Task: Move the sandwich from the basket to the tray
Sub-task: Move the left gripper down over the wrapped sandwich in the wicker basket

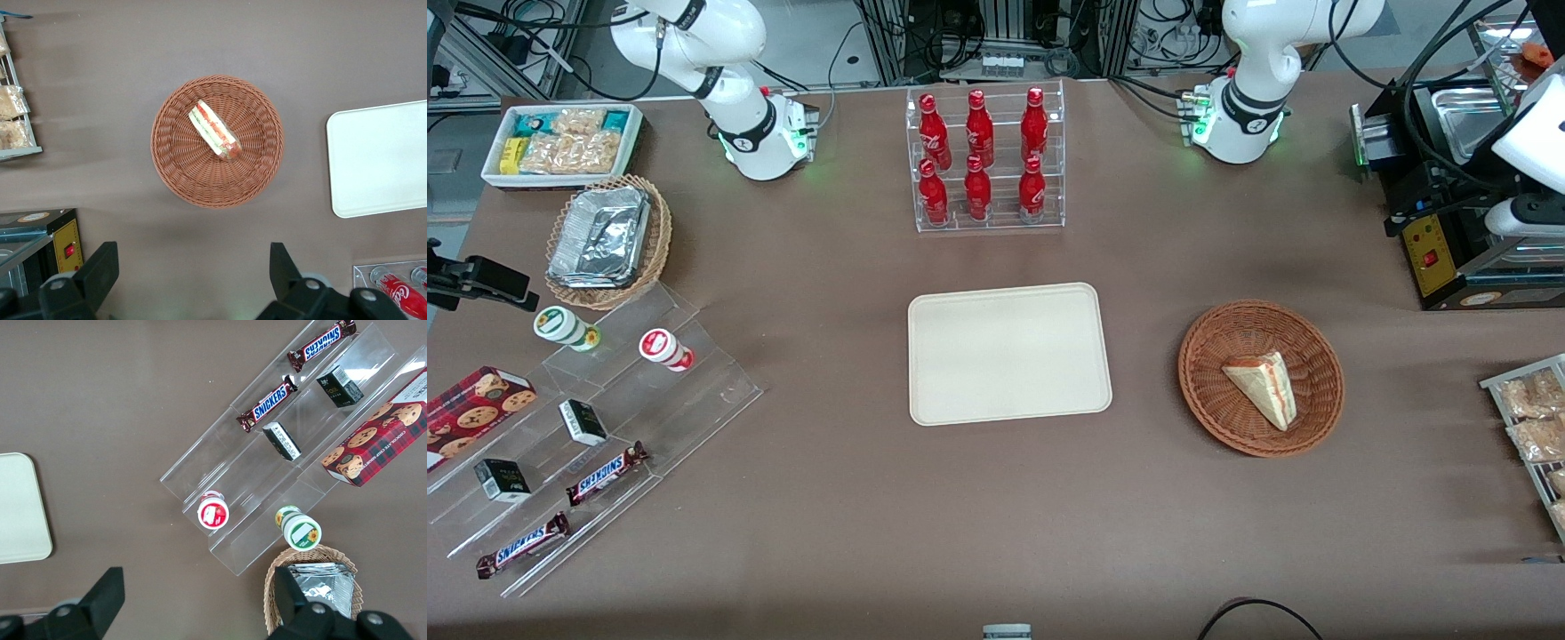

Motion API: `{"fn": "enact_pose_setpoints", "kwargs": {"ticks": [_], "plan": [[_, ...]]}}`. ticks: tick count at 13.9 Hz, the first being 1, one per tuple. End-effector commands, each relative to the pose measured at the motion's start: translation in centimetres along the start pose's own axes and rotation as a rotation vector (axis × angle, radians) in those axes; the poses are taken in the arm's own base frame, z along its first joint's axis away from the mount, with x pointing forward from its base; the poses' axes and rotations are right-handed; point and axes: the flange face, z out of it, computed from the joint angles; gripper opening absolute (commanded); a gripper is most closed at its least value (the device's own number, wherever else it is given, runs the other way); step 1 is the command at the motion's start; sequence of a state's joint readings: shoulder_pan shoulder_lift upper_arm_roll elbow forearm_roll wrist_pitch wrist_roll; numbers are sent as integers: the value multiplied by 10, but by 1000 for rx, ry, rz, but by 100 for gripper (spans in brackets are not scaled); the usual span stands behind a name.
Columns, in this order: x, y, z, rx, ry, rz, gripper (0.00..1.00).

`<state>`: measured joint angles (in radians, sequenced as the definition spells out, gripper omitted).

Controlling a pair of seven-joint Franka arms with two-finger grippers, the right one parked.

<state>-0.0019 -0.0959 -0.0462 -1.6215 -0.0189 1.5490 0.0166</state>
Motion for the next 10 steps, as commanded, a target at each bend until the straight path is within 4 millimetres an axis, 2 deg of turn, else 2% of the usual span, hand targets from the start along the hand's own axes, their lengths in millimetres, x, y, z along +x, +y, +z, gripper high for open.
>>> {"fn": "enact_pose_setpoints", "kwargs": {"ticks": [1,2,4,6,10], "plan": [[1,-1,-8,-11,14,7,100],[3,0,-5,-9,8,2,100],[7,-4,16,-2,-34,-14,100],[20,-7,52,30,-84,-97,100],[23,-11,122,61,-66,-166,100]]}}
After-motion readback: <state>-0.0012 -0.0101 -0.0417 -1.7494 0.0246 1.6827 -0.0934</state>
